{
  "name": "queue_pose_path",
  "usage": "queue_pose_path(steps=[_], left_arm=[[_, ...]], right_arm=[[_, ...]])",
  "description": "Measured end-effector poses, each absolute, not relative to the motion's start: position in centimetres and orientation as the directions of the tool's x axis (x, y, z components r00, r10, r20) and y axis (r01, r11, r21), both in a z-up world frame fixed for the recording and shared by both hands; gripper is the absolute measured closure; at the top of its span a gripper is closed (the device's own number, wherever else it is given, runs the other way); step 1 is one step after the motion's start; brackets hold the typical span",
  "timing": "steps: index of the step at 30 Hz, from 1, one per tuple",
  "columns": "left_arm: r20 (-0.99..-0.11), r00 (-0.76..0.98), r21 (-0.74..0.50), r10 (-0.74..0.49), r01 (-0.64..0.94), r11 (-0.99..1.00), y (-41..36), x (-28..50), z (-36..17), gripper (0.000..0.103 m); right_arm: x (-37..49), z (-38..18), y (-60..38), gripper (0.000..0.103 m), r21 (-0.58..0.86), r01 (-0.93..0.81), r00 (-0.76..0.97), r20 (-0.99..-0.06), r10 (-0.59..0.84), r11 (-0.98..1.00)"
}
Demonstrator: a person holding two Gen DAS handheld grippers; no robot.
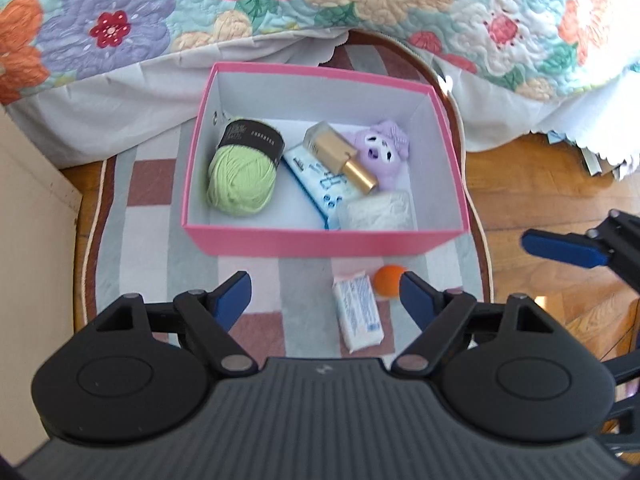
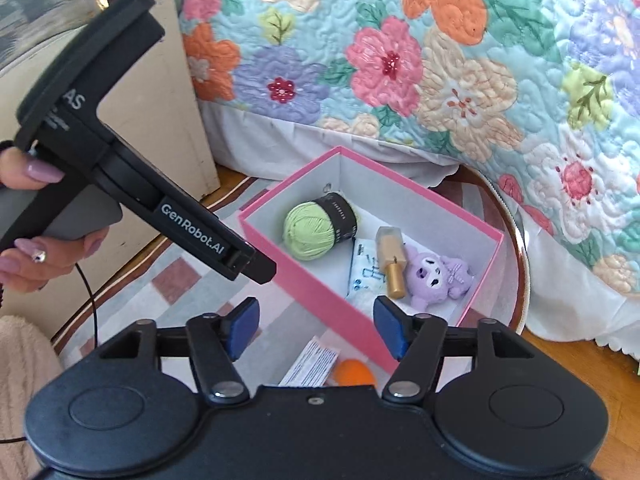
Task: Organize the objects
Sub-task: 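Open the left gripper to release the tube and withdraw, then move the left tool down to the white soap bar and close on it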
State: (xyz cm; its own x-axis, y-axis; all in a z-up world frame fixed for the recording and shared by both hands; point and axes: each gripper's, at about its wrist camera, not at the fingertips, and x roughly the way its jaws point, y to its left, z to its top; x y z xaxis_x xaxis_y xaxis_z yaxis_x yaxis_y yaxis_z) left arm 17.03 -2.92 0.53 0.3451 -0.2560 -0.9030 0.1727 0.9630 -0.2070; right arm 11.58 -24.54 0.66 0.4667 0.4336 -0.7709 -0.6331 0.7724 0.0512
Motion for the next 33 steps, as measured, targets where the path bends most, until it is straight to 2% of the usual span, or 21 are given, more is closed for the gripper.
queue_pose_path(steps=[3,5,14,25,33], left_arm=[[-0.91,0.346,-0.18,-0.229,0.169,0.969,-2.6,15.7,-0.2,0.021],[-0.913,0.34,-0.174,-0.225,0.174,0.969,-2.5,14.9,-0.8,0.021],[-0.924,0.313,-0.17,-0.219,0.177,0.969,-2.4,12.1,-2.1,0.02],[-0.926,0.311,-0.146,-0.214,0.229,0.962,-4.0,9.5,-2.7,0.016],[-0.939,0.288,-0.134,-0.188,0.195,0.972,-4.9,10.3,-6.1,0.015]], right_arm=[[10.6,0.6,-25.3,0.026,0.118,-0.586,0.45,-0.776,0.443,0.802],[9.9,0.4,-25.8,0.026,0.154,-0.571,0.427,-0.783,0.452,0.806],[7.0,-0.1,-26.5,0.016,0.066,-0.593,0.433,-0.814,0.387,0.802],[5.5,-2.5,-25.4,0.015,0.021,-0.646,0.408,-0.835,0.369,0.763],[5.6,-5.5,-24.4,0.015,-0.042,-0.673,0.447,-0.818,0.361,0.738]])
